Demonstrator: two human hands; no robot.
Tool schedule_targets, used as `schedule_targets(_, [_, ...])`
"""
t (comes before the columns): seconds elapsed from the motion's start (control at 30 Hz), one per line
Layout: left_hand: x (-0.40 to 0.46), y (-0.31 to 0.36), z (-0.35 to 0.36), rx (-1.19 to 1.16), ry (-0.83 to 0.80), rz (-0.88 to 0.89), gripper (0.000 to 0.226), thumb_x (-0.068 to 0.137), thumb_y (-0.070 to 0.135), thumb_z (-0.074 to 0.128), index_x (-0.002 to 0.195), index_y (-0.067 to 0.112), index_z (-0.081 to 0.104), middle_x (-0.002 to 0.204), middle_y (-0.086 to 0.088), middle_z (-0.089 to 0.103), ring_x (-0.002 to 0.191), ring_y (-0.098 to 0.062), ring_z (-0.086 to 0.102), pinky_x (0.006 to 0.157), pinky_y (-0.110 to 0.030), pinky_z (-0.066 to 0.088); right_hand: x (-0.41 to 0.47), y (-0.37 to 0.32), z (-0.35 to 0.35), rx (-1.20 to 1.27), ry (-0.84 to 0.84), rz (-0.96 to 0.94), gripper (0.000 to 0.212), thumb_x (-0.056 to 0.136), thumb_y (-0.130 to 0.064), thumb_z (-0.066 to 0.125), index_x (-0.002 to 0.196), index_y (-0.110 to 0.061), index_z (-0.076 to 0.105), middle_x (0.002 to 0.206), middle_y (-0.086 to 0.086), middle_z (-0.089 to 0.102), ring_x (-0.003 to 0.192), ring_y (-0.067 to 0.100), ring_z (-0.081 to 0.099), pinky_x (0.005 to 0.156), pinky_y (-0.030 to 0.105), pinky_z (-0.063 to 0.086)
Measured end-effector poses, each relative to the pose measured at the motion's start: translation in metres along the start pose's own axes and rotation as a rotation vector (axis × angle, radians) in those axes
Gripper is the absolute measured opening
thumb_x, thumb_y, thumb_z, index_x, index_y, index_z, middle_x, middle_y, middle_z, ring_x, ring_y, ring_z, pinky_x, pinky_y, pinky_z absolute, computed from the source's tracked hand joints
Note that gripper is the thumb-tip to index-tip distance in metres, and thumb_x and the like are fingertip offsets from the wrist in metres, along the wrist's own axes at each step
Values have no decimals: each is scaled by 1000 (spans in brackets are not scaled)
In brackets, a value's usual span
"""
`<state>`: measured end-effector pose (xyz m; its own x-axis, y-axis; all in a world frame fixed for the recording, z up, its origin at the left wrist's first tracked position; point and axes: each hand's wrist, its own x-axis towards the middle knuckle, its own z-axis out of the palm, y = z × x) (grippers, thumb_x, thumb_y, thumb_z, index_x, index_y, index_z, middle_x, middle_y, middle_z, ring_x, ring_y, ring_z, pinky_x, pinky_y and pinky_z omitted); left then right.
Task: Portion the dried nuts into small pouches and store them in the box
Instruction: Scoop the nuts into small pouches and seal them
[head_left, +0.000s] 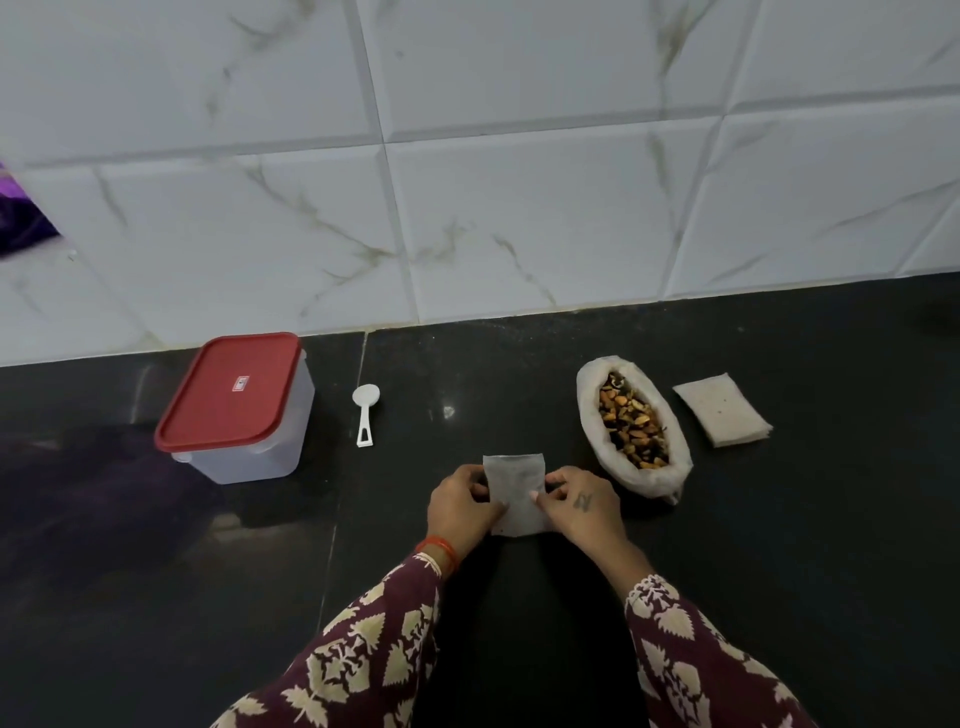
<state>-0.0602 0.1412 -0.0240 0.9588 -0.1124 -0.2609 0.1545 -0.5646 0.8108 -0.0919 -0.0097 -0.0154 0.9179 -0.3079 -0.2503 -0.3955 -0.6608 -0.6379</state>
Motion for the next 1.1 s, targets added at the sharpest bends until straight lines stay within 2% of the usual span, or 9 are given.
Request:
schedule_targets(0.1, [-1,-4,-8,205,8,64,61,79,34,74,131,15,48,115,-3,57,103,-14,56,87,-23,46,-1,-5,-3,-96,8,1,35,90,-41,59,115,-16,63,106,1,68,98,13,62,78,21,44])
schedule_targets(0.27, [1,-7,-38,279,98,112,66,82,45,67,138,20,41,127,-2,48,109,-15,54,87,-23,44,0,-21,-9,-241,73,-95,35,91,-41,56,119,-21,58,113,0,64,102,14,59,86,28,49])
schedule_targets(0.43, [20,-19,-84,219,274,134,72,83,35,69,144,17,36,144,-11,35,130,-28,39,105,-34,35,8,-65,1,-325,150,-355,56,91,-44,53,141,-24,37,143,4,38,130,21,35,102,34,39])
schedule_targets(0.57, [39,-29,-114,90,315,87,74,82,29,72,145,16,33,144,-11,37,130,-26,40,108,-37,33,30,-110,32,-250,78,-457,65,91,-41,56,147,-25,26,154,7,20,141,25,19,112,38,30])
schedule_targets(0.67, [56,-35,-128,-39,276,29,70,85,30,68,145,17,33,143,-11,41,124,-25,47,106,-42,39,50,-137,63,-32,-18,-443,65,89,-35,60,145,-22,31,150,7,29,138,24,29,110,33,30])
schedule_targets(0.8, [72,-37,-136,-202,243,-63,57,94,34,55,144,16,36,139,-9,47,120,-20,50,101,-32,40,73,-161,97,100,-122,-257,58,87,-29,65,140,-19,41,137,7,49,122,21,51,103,32,41])
schedule_targets(0.9, [84,-44,-139,-336,178,-144,63,88,57,49,138,19,44,126,4,55,121,-21,52,106,-40,39,82,-171,113,186,-152,-130,53,87,-24,66,136,-16,47,124,6,61,114,20,58,98,30,45])
schedule_targets(1.0, [100,-62,-137,-408,108,-184,65,77,75,39,114,27,64,109,2,69,104,-19,63,98,-45,47,86,-177,125,271,-161,-39,47,85,-16,68,129,-10,54,105,6,67,101,21,64,92,38,52])
schedule_targets(1.1, [93,-49,-147,-451,26,-153,45,96,56,33,90,26,67,96,-5,72,94,-21,67,90,-40,52,86,-180,130,291,-173,12,40,82,-8,68,122,-10,61,92,3,69,94,19,67,87,38,55])
